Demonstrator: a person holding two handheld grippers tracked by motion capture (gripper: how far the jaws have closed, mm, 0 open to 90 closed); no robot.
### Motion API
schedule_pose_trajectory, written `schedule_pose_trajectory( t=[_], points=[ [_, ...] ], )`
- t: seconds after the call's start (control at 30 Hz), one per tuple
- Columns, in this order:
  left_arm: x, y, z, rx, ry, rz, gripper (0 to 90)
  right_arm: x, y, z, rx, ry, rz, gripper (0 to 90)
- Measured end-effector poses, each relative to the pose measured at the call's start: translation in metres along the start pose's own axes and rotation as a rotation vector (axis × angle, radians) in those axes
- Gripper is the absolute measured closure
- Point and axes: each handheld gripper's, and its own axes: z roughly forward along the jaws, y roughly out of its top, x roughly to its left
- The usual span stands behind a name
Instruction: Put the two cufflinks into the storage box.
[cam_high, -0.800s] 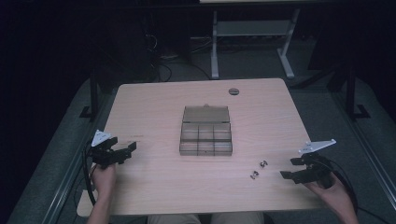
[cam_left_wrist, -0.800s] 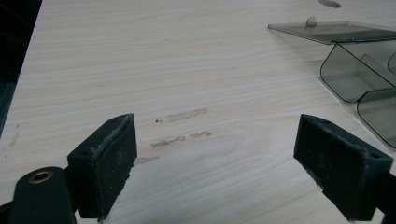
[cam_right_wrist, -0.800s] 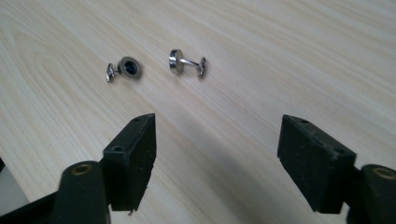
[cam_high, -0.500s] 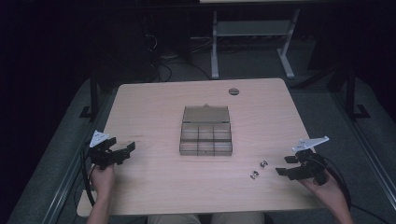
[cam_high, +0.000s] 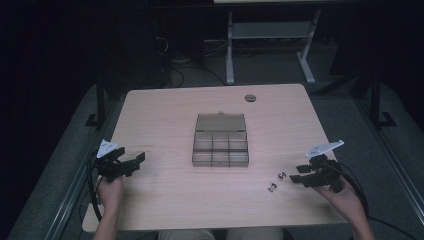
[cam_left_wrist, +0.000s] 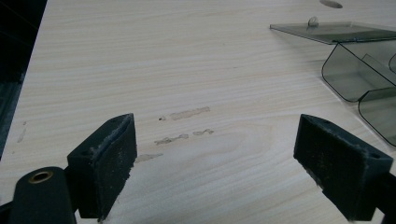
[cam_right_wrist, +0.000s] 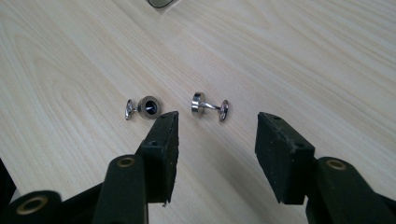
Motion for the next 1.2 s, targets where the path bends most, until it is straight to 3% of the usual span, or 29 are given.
schedule_pose_trajectory(
  t=[0.3, 0.63, 0.73, 0.87, 1.2],
  points=[
    [0.000, 0.000, 0.000, -0.005, -0.001, -0.006, 12.9, -0.001, 0.017, 0.005, 0.007, -0.012, -0.012, 50.4],
    [-0.001, 0.001, 0.001, -0.007, -0.007, 0.001, 12.9, 0.009, 0.035, 0.029, 0.051, 0.010, -0.037, 56.5],
    [-0.001, 0.001, 0.000, -0.008, -0.008, -0.004, 12.9, 0.011, 0.036, 0.034, 0.060, 0.013, -0.040, 58.4],
    [0.000, 0.001, 0.000, -0.007, -0.008, -0.007, 12.9, 0.016, 0.034, 0.041, 0.090, -0.022, -0.054, 63.5],
    [0.000, 0.001, 0.001, -0.012, -0.009, -0.007, 12.9, 0.017, 0.025, 0.040, 0.100, -0.060, -0.030, 70.5]
  ],
)
